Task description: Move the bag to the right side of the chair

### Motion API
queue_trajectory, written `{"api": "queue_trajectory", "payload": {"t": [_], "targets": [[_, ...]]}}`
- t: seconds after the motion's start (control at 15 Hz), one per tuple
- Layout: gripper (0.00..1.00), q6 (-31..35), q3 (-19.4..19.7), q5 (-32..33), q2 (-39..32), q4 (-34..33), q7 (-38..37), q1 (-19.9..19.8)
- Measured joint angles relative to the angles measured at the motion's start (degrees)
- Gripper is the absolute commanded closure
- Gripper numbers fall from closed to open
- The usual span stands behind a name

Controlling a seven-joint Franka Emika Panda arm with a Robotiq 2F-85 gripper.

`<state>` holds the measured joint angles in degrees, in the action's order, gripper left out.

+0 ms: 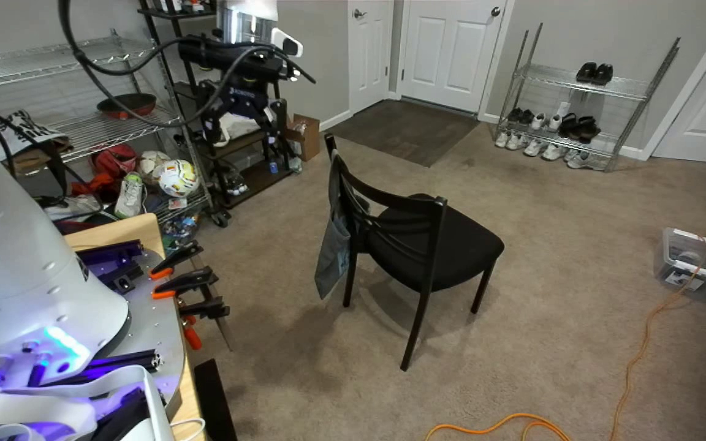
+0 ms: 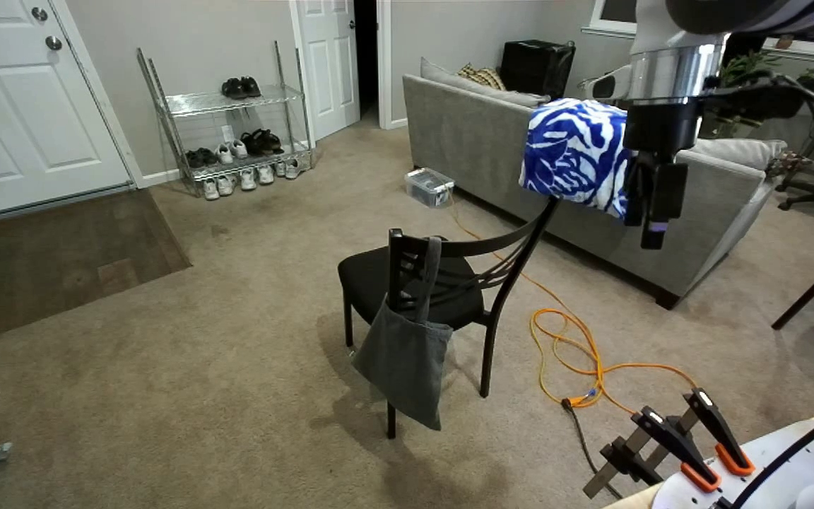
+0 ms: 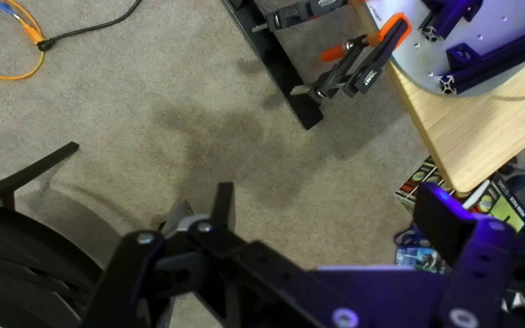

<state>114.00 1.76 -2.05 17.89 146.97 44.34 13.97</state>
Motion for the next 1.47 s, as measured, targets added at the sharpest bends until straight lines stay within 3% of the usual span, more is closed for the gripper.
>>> {"api": "queue_trajectory", "payload": {"t": [0.33,0.73,1.2,1.47], "targets": [[0.00,-2.0,-3.7,3.5,-11.7,-9.2,7.4,0.0],[0.00,-5.2,-9.6,13.3,-22.9,-19.4,12.0,-0.1],[0.00,-6.9,-13.3,29.2,-28.5,-25.4,18.1,0.0],[0.00,-6.9,-13.5,31.8,-28.8,-25.6,19.2,0.0]]}}
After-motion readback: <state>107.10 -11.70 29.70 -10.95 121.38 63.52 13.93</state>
